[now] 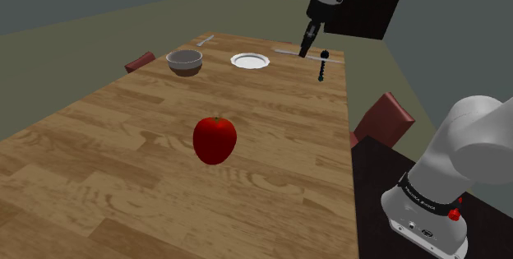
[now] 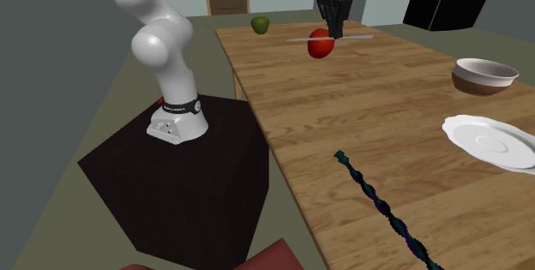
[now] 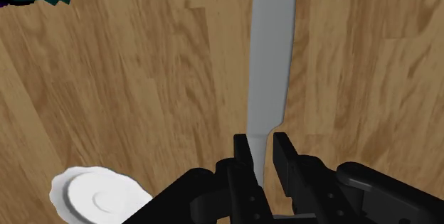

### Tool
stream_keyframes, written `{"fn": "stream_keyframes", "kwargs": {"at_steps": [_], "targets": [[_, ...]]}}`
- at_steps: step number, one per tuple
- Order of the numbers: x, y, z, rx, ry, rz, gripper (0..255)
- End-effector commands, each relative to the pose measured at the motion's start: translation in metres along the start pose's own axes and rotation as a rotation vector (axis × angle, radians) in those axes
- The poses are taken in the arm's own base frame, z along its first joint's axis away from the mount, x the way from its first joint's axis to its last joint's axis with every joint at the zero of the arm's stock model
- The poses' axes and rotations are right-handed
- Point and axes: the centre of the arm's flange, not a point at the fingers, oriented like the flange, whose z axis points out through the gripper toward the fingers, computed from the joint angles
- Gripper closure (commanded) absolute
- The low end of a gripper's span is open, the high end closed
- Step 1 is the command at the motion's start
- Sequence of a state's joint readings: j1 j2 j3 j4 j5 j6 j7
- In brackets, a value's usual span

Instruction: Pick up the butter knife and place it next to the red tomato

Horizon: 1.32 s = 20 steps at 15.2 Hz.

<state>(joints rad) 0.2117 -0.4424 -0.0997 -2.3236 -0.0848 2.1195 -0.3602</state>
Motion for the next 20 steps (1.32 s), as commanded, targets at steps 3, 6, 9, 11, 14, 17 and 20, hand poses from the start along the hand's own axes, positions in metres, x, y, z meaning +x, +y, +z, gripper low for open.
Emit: {"fn": "stream_keyframes", "kwargs": {"at_steps": [3,6,9,11,14,17,20], "targets": [[0.035,-0.04,0.004,0.0,0.0,0.001,255],[0.061,-0.07,0.006,0.0,0.0,0.001,255],[0.086,-0.101,0.007,0.0,0.0,0.001,255],[0.103,-0.121,0.008,0.0,0.0,0.001,255],[0.128,-0.151,0.01,0.0,0.0,0.001,255],[0.154,-0.182,0.011,0.0,0.0,0.001,255],[0.179,-0.212,0.013,0.0,0.0,0.001,255]]}}
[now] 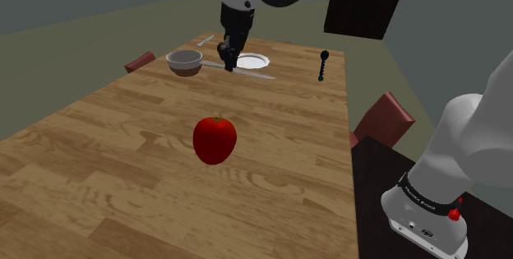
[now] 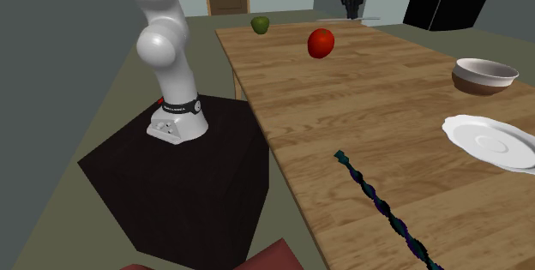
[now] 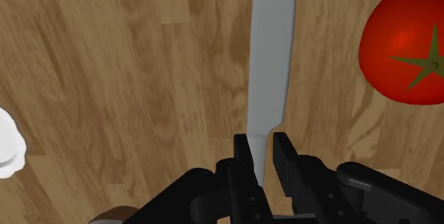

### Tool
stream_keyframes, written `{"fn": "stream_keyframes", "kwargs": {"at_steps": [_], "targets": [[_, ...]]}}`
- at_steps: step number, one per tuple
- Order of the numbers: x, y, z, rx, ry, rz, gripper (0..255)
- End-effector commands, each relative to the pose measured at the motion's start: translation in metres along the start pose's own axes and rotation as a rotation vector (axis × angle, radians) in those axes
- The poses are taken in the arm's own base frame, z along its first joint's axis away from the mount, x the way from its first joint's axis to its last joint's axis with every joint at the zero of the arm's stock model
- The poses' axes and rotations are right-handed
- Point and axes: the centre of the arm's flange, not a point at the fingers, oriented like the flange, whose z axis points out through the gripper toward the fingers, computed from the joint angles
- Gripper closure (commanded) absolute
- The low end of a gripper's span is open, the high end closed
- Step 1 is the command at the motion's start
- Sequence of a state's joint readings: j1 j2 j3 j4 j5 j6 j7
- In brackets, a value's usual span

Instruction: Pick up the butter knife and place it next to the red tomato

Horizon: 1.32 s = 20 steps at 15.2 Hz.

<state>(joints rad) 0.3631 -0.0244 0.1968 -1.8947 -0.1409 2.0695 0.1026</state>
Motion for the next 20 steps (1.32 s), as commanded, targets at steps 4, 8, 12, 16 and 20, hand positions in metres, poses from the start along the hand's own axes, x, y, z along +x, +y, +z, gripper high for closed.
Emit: {"fn": "stream_keyframes", "kwargs": {"at_steps": [4,8,12,16,20], "targets": [[0.045,-0.052,0.002,0.0,0.0,0.002,255],[0.041,-0.055,0.023,0.0,0.0,0.002,255],[0.036,-0.057,0.043,0.0,0.0,0.002,255],[0.032,-0.06,0.064,0.0,0.0,0.002,255],[0.028,-0.062,0.084,0.0,0.0,0.002,255]]}}
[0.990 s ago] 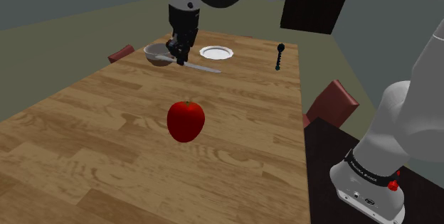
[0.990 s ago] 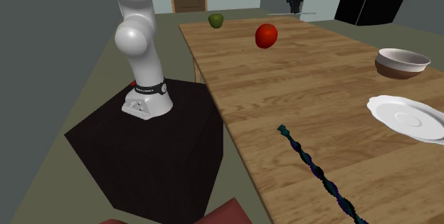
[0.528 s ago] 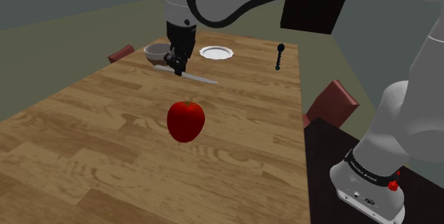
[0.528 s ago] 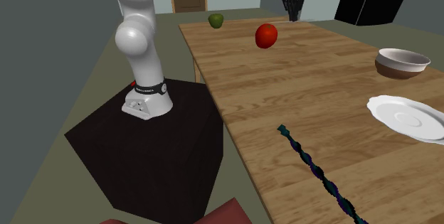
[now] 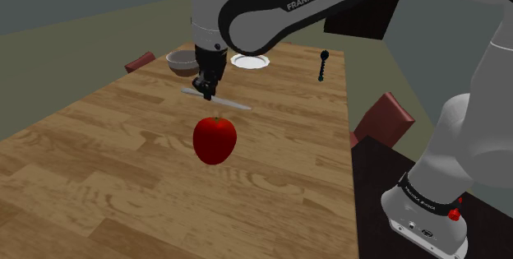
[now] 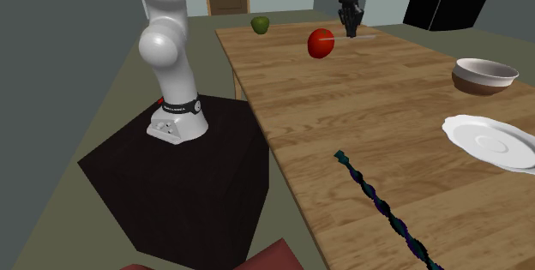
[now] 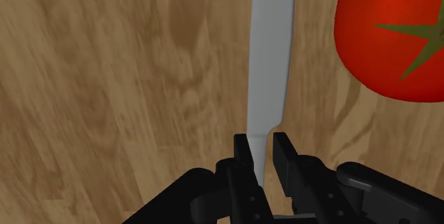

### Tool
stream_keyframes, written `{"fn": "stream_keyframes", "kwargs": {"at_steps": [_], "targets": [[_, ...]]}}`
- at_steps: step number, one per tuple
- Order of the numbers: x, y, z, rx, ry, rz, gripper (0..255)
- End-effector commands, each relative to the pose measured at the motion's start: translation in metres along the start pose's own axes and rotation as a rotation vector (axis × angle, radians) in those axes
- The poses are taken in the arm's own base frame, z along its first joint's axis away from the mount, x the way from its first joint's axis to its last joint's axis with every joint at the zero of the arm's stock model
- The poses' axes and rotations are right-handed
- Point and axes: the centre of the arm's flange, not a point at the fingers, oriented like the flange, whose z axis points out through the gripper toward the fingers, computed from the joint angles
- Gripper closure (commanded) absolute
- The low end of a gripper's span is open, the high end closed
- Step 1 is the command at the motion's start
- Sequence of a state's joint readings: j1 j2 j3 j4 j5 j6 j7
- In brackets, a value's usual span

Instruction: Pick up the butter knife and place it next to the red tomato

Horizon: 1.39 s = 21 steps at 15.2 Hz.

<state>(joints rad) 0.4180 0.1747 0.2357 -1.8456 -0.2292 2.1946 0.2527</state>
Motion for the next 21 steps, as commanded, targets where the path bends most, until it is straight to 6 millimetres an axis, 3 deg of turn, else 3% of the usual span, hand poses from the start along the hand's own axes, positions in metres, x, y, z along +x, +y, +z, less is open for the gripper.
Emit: {"fn": "stream_keyframes", "kwargs": {"at_steps": [1,19,21], "targets": [[-0.002,-0.001,0.01,0.0,0.001,0.0,255],[-0.022,-0.012,0.103,0.0,0.001,0.0,255],[-0.022,-0.012,0.103,0.0,0.001,0.0,255]]}}
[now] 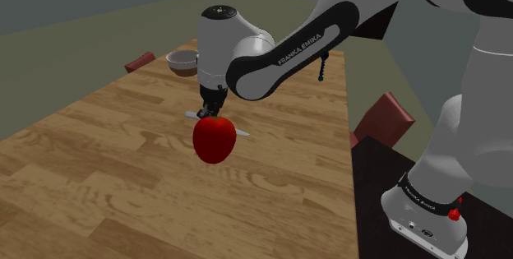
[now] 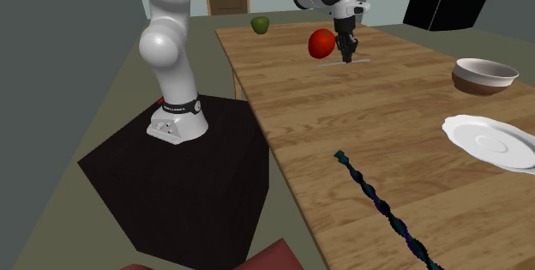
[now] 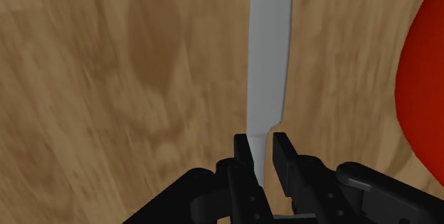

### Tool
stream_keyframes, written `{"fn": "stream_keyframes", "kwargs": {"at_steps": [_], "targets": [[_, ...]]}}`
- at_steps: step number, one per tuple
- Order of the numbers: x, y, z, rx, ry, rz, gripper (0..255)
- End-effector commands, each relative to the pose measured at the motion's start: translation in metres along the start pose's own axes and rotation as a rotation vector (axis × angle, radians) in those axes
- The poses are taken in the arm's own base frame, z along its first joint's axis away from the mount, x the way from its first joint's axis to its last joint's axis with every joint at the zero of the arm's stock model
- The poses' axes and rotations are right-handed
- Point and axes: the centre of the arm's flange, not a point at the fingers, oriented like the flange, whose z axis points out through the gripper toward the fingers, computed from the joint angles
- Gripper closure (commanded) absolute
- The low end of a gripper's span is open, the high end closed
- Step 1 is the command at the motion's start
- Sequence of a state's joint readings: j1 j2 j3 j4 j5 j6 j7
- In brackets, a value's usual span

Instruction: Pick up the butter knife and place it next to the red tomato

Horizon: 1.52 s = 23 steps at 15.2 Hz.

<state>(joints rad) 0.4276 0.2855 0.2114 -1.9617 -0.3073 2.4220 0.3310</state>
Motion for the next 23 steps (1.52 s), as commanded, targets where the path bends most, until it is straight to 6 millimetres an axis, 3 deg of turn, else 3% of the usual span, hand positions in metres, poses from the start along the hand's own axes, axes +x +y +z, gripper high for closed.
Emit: {"fn": "stream_keyframes", "kwargs": {"at_steps": [1,6,7,12,16,23], "targets": [[-0.003,-0.002,0.005,0.0,-0.009,-0.004,255],[-0.003,-0.002,0.005,0.0,-0.009,-0.004,255],[-0.003,-0.002,0.005,0.0,-0.009,-0.004,0],[-0.003,-0.002,0.005,0.0,-0.009,-0.004,0],[-0.003,-0.002,-0.045,0.0,-0.009,-0.004,0],[-0.003,-0.002,-0.045,0.0,-0.009,-0.004,0]]}}
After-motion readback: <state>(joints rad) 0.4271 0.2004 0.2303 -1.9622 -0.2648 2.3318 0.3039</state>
